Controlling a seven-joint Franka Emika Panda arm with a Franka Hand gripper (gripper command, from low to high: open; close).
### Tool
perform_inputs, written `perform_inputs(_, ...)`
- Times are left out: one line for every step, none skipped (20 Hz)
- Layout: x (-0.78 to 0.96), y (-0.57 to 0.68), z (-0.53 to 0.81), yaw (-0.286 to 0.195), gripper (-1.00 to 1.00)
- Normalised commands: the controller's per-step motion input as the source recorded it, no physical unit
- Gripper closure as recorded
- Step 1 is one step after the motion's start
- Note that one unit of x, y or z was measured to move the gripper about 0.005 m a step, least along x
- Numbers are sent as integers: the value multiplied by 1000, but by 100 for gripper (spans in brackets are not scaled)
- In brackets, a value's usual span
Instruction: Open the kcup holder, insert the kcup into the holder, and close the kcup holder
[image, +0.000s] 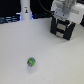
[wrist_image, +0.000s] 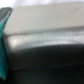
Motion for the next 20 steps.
perform_inputs(955, -250, 109, -68, 100)
perform_inputs(958, -256, 93, -68, 100)
perform_inputs(962, -265, 90, -71, 100)
perform_inputs(965, -273, 100, -71, 100)
perform_inputs(964, -284, 106, -73, 100)
perform_inputs(962, -293, 107, -73, 100)
perform_inputs(959, -294, 109, -73, 100)
perform_inputs(959, -302, 130, -68, 100)
perform_inputs(952, -291, 134, -72, 100)
perform_inputs(953, -291, 130, -73, 100)
perform_inputs(951, -285, 137, -75, 100)
perform_inputs(948, -285, 143, -77, 100)
perform_inputs(947, -283, 153, -78, 100)
perform_inputs(946, -285, 166, -81, 100)
perform_inputs(946, -290, 169, -83, 100)
perform_inputs(945, -295, 166, -83, 100)
perform_inputs(943, -299, 165, -85, 100)
perform_inputs(942, -302, 178, -81, 100)
perform_inputs(937, -320, 170, -85, 100)
perform_inputs(928, -335, 164, -87, 100)
